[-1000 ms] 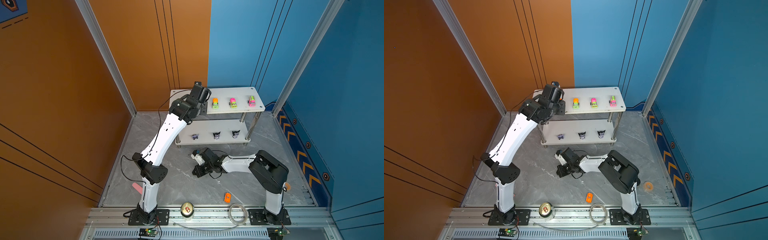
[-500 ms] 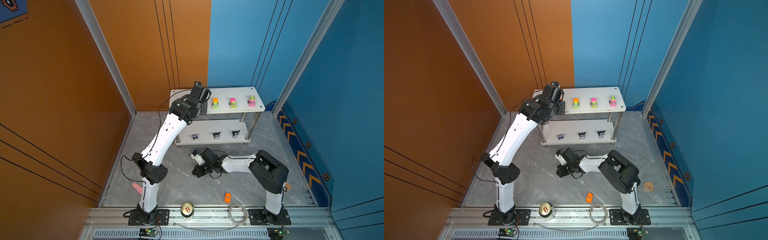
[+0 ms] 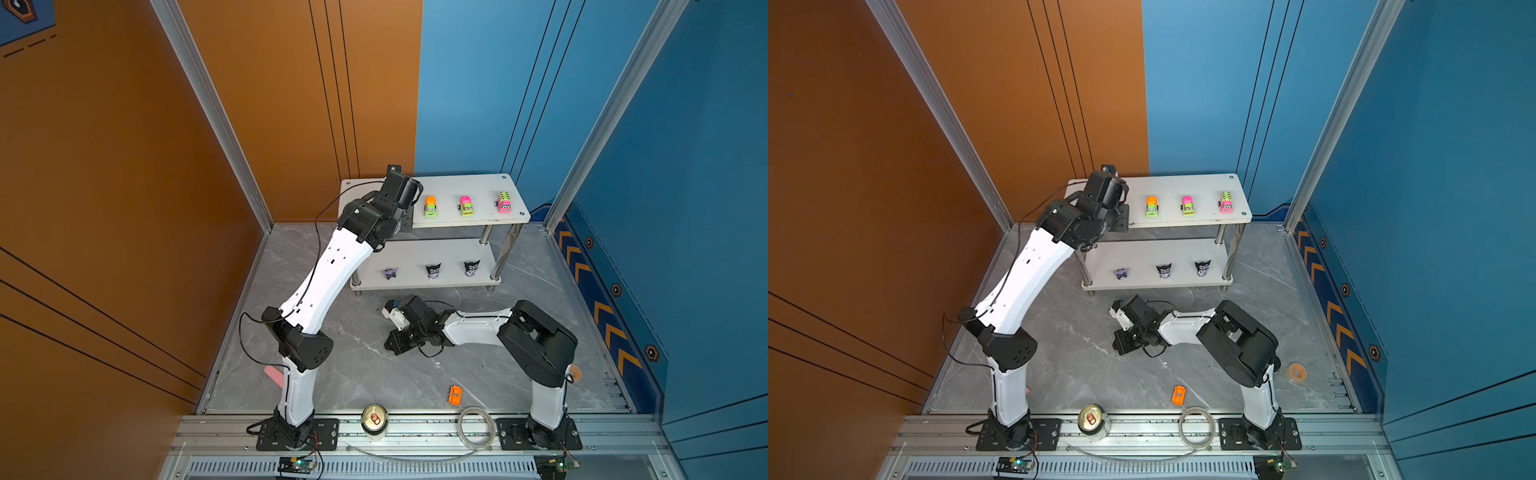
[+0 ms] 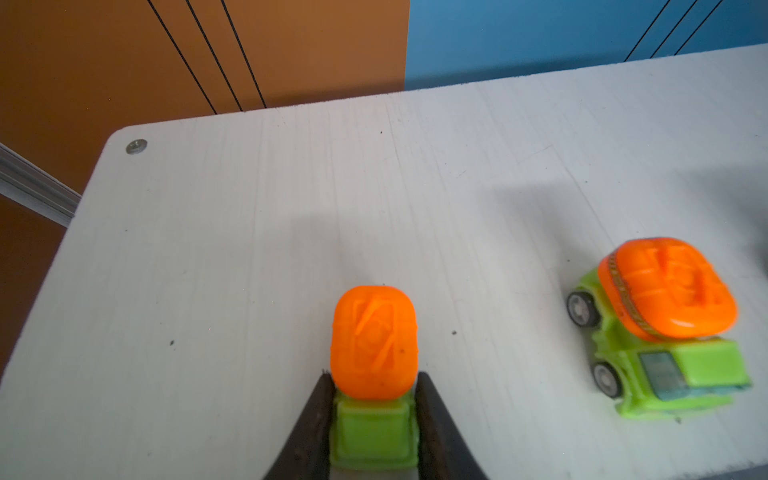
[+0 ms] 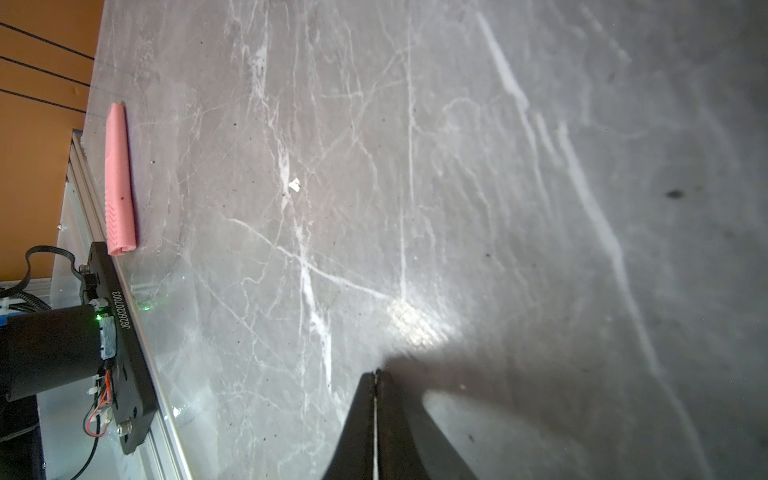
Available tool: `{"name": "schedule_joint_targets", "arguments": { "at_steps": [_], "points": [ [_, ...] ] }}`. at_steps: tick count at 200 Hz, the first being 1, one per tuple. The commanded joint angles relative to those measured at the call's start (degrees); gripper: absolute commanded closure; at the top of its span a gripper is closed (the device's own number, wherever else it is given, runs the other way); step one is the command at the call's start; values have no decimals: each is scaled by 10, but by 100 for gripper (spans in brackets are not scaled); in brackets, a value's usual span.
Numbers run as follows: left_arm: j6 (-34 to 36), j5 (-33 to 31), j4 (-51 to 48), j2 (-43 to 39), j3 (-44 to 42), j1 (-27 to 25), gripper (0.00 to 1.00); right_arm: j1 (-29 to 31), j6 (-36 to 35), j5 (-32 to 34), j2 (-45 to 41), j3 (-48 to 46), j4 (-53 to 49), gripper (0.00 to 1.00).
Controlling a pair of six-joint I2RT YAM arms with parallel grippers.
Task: Place and organize the plastic toys onto the shelf
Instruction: 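Lower the orange-dome car onto the shelf top beside the cars, open left gripper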
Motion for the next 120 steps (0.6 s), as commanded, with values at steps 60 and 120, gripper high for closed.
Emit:
{"name": "schedule_joint_targets", "arguments": {
  "at_steps": [60,120],
  "points": [
    [-11,8,-18,-9,8,-6,57,4,1,7,16,-2,-27,91],
    [-7,2,-18,-15,12,-15,50,5,0,8,17,-2,-28,91]
  ]
}}
